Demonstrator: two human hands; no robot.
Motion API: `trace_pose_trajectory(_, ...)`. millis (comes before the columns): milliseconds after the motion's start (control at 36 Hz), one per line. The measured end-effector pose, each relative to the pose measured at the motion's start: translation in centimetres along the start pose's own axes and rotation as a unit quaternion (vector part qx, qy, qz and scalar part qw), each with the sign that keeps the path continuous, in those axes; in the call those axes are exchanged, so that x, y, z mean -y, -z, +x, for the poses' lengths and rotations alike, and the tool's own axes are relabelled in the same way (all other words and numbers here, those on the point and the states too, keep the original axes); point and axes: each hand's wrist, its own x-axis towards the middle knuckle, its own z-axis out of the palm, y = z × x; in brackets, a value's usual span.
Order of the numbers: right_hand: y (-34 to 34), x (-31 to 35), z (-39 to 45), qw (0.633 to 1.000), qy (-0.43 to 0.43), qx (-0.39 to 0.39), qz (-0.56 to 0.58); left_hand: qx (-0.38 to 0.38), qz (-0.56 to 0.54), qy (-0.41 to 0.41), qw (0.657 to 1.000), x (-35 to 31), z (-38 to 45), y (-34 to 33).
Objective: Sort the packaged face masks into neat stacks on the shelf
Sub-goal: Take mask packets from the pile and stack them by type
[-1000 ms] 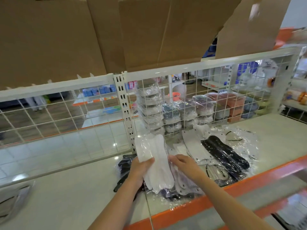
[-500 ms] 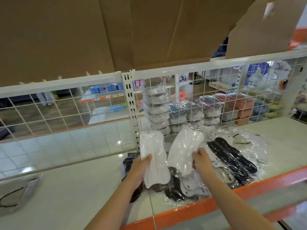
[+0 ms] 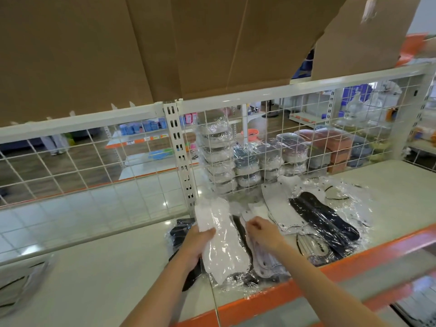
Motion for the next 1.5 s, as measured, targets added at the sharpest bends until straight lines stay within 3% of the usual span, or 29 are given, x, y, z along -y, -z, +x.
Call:
trace_pose_trajectory(111, 1.1, -2.8, 0.6, 0.989, -0.03, -0.059, -0.132, -0.032, -0.057, 0.009, 0.998, 0.2, 0.2, 1.1)
trace_pose_trajectory(278, 1.6, -4.2, 0.4, 0.961, -0.022, -0.043, -0.272, -0.03, -0.089, 0.021, 0.995, 0.0, 0.2, 1.5)
trace_pose_trajectory(667, 1.2, -5.9, 0.7, 0.948, -0.032, -0.132, -0.288, -0.022, -0.078, 0.032, 0.996, 0.1, -0.1, 0.9)
trace_pose_trajectory(1000, 1.2, -4.4, 0.6, 0.914, -0.02, -0.115, -0.388, -0.034, -0.04, 0.033, 0.998, 0.2, -0.9, 1.4)
trace_pose_trajectory(1139, 0.7, -2.8, 0.3, 0.923, 0.007, -0.127, -0.364, -0.03, -0.023, 0.048, 0.998, 0.1, -1.1, 1.0)
trace_pose_trajectory(1250, -0.3, -1.0, -0.2, 0.956, 0.07, -0.127, -0.255, -0.032, -0.013, 0.049, 0.998, 0.3, -1.0, 0.4)
trace_pose_trajectory(1389, -2.5, 1.7, -1.3, 0.982, 0.156, -0.043, -0.098, -0.002, -0.077, 0.033, 0.996, 0.2, -1.2, -0.4)
trace_pose_trajectory(1500, -3.4, 3.4, -2.2, 0.979, 0.195, 0.022, -0.054, 0.063, -0.087, 0.008, 0.994, 0.1, -1.6, -0.5)
